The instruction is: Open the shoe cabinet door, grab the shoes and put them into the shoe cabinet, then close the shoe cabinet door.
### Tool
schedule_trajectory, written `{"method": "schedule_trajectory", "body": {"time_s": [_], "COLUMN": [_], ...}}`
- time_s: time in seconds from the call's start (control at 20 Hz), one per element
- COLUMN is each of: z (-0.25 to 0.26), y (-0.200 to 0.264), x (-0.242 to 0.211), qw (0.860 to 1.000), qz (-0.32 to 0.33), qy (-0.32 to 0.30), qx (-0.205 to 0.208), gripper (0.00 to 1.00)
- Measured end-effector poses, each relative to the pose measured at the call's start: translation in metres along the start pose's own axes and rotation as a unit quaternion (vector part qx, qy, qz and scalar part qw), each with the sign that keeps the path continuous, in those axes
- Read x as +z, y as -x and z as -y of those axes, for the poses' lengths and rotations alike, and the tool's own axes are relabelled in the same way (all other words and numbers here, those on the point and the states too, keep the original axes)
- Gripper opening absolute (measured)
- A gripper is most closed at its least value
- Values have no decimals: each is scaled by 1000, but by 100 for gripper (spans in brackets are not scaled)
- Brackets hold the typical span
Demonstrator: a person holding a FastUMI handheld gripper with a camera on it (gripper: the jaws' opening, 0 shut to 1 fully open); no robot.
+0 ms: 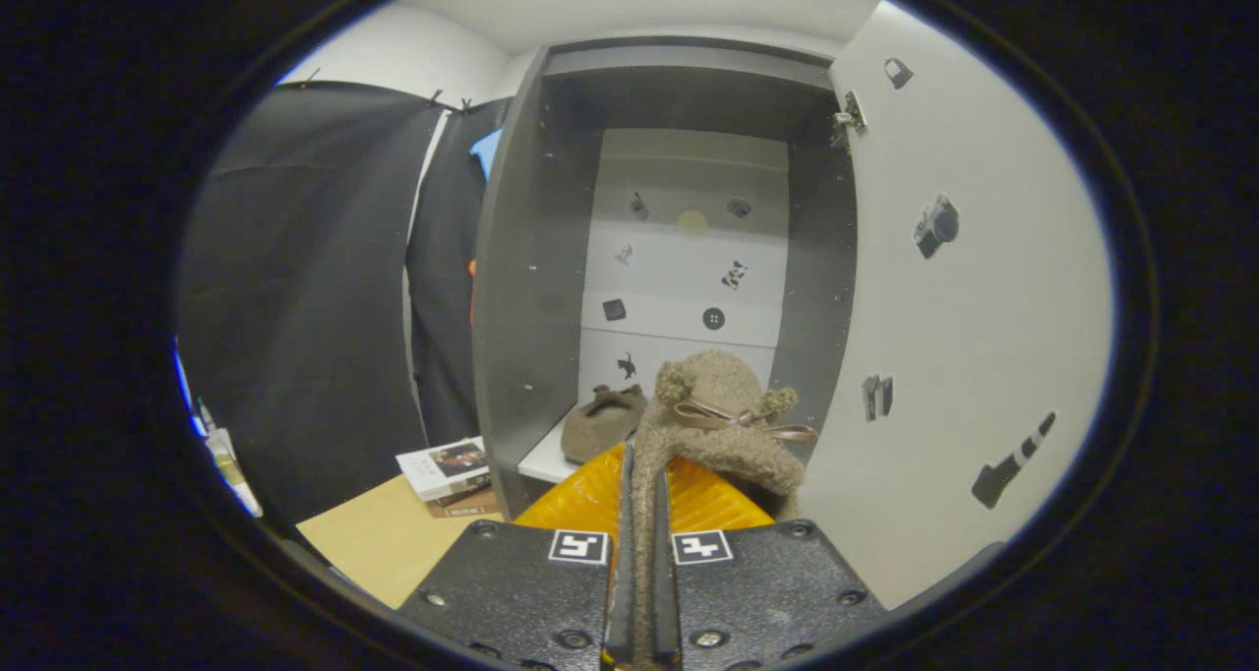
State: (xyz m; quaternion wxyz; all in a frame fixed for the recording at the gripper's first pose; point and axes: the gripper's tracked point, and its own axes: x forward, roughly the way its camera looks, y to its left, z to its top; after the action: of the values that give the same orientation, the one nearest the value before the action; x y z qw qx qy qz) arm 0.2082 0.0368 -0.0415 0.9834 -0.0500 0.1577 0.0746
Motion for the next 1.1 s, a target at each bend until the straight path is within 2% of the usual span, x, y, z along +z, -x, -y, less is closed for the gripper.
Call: {"method": "schedule_trajectory", "body": {"time_s": [0.2, 0.35, 0.45, 0.55, 0.65, 0.8, 0.95, 1.1], "z": [23, 36, 48, 54, 53, 57, 51, 57], "y": [-82, -152, -199, -231, -252, -268, -277, -274], "x": [-5, -22, -38, -59, -62, -71, -77, -70], "qw": [1000, 999, 995, 989, 986, 987, 990, 990], "qz": [-7, -18, -37, -75, -78, -100, -117, -109], "qy": [-20, 29, 69, 109, 132, 102, 47, -3], "qx": [-16, -31, -57, -69, -62, -68, -62, -85], "gripper": [11, 11, 11, 11, 12, 12, 12, 14]}}
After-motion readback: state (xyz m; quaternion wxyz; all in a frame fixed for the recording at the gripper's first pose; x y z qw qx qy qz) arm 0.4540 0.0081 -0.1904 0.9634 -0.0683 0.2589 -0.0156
